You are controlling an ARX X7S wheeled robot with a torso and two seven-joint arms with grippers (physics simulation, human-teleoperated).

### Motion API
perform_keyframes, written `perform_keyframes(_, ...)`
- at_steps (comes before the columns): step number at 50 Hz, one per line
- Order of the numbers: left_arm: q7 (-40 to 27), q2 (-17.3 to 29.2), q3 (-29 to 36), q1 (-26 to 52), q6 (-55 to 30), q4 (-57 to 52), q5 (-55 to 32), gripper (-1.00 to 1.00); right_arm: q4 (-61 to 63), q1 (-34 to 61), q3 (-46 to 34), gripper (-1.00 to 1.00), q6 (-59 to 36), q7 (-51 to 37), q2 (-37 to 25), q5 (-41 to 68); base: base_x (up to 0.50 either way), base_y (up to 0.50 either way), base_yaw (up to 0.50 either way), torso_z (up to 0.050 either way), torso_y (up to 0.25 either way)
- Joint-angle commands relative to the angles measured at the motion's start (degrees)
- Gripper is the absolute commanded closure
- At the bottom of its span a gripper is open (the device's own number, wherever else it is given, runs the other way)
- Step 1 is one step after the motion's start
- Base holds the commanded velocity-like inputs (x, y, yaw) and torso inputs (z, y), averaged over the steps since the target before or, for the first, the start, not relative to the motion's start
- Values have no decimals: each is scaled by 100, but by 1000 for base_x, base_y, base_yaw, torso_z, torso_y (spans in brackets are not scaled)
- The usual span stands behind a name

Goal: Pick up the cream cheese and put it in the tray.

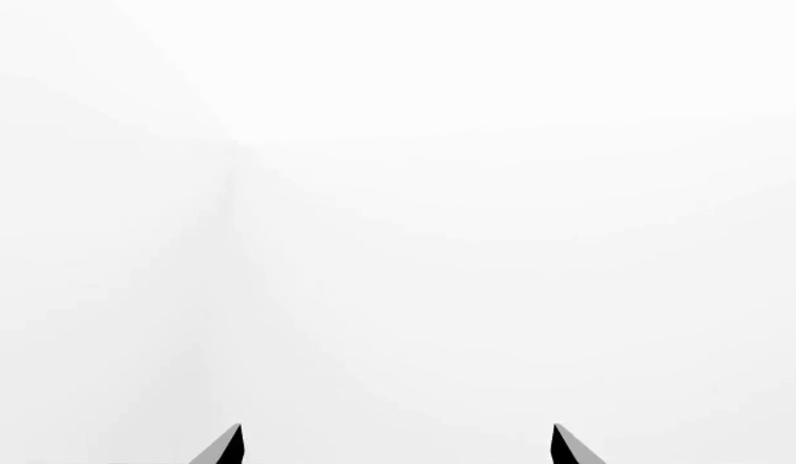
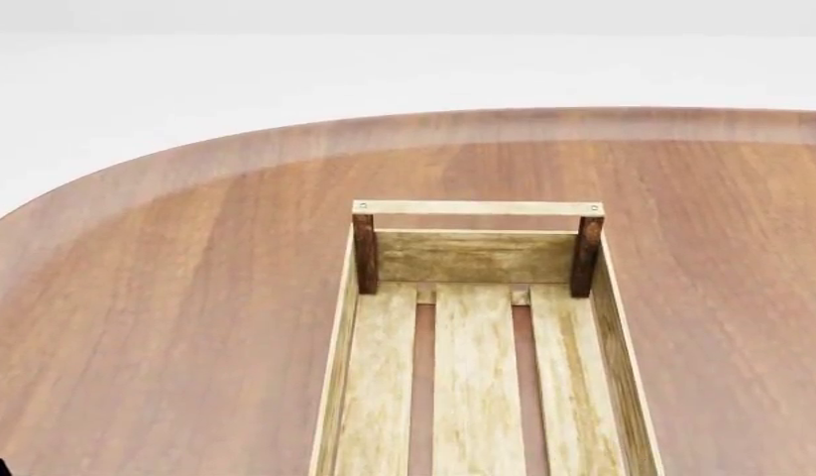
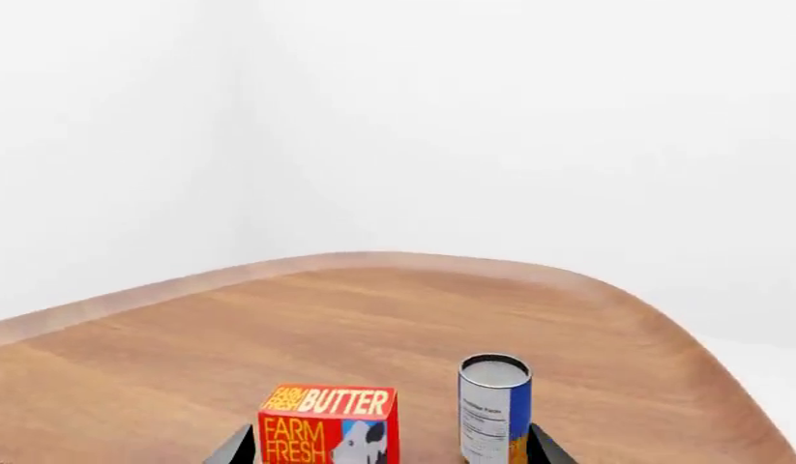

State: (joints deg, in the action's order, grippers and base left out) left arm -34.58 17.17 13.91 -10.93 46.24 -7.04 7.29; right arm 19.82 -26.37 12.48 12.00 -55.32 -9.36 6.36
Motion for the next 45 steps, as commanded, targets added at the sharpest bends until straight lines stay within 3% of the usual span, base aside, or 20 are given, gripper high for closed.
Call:
perform_keyframes(1,-36,28,2,-19,-19,-41,-26,-100,-190,-146,154,-100,224,-38,21,262,0,0,0,0,0)
perform_keyframes(23,-68,66,49,13,-73,-41,-57,-100,-558,-143,251,-100,346,78,-43,860,0,0,0,0,0)
perform_keyframes(45,-81,77,121,55,-188,-20,-23,-100,-341,-183,323,-100,-422,165,-224,2165,0,0,0,0,0)
